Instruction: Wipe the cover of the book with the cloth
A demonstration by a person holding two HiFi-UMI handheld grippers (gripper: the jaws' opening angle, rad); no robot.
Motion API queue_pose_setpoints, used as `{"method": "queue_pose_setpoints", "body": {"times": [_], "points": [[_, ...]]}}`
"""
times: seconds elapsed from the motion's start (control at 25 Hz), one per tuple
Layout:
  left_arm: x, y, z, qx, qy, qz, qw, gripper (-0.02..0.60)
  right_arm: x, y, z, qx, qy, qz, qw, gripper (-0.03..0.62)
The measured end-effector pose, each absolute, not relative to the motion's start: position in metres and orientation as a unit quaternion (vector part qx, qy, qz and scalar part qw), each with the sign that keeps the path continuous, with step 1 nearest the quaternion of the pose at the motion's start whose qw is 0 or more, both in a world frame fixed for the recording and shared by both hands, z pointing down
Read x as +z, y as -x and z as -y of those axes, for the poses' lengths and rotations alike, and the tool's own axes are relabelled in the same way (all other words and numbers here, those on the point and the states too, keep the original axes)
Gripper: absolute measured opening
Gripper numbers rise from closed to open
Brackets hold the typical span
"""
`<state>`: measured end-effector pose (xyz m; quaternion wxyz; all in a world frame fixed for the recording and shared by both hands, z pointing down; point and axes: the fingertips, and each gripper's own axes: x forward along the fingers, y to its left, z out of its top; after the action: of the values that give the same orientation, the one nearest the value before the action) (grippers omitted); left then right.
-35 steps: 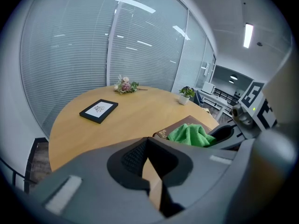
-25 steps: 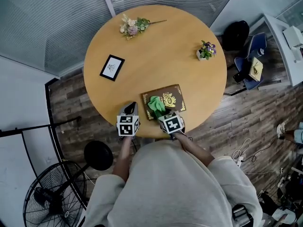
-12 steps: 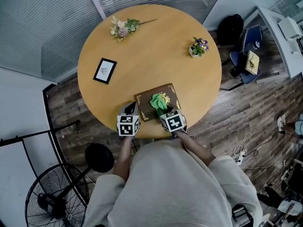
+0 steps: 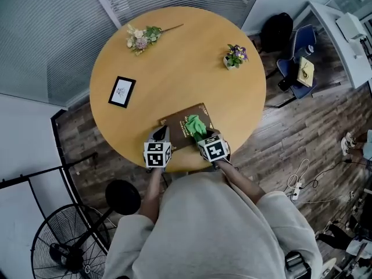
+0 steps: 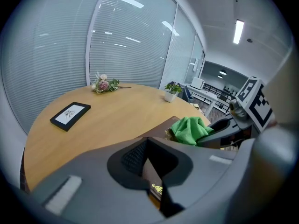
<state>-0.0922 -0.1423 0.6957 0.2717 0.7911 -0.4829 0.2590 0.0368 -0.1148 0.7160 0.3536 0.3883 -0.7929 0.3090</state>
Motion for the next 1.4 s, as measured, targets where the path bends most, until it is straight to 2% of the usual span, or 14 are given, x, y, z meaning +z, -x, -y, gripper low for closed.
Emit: {"method": "queue_pose_setpoints", "body": {"times": [1.0,1.4], "points": [[0.693,0.051,0.158,0.256,-0.793,0.483,0.268,0.009,0.716,-0.096,0.128,0.309,-0.405,0.786,0.351,0.097],[0.688,0.05,0.162,0.249,-0.793,0.49,0.263,0.009,0.722,-0.139,0.137,0.306,-0.446,0.76,0.362,0.097]]}}
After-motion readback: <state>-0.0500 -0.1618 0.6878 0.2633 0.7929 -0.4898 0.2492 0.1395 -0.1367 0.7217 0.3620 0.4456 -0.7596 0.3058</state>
